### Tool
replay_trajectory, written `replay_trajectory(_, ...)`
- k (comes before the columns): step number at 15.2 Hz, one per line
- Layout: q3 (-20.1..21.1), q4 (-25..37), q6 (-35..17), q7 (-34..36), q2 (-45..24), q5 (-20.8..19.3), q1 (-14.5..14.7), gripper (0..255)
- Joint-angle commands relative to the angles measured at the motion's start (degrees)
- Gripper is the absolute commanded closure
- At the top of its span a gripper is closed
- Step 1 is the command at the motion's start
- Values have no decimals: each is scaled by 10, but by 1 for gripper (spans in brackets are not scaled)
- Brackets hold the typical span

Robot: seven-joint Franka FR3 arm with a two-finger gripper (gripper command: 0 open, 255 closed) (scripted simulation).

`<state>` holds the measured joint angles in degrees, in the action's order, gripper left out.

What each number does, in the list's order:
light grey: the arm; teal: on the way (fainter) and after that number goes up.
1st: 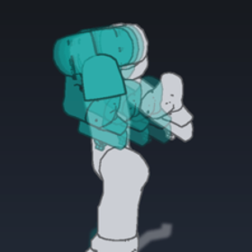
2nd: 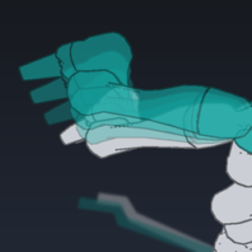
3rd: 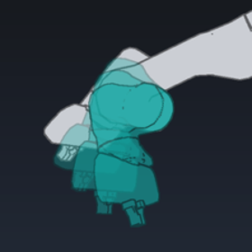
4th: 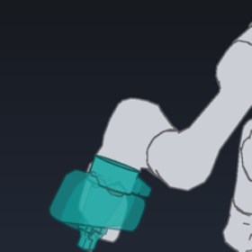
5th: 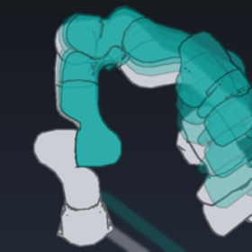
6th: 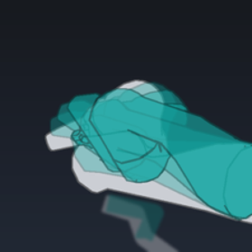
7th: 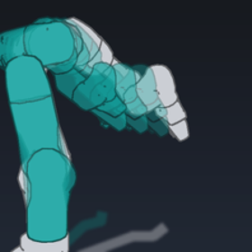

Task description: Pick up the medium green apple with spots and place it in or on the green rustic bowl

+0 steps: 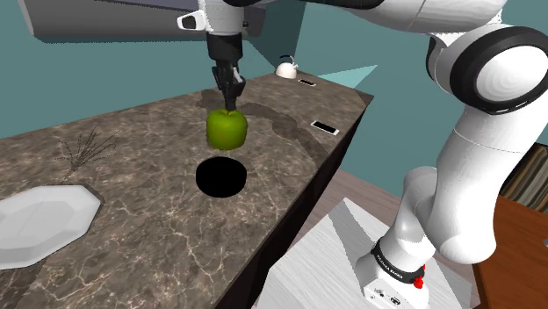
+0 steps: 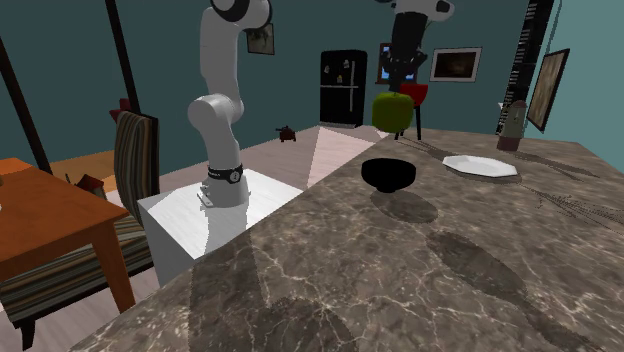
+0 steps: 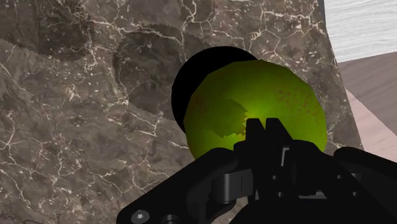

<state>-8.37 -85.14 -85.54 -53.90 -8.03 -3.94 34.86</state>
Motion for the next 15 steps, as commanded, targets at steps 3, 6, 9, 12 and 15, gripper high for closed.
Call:
replay_trajectory(3, 0, -37, -32, 3, 5, 0, 1, 255)
replay_trajectory(6, 1, -63, -56, 5, 7, -1, 1, 255)
replay_trajectory(9, 1, -88, -80, 7, 8, -1, 1, 255)
replay_trajectory(12, 1, -111, -103, 9, 8, -1, 1, 255)
replay_trajectory(15, 1, -132, -125, 10, 7, -1, 1, 255)
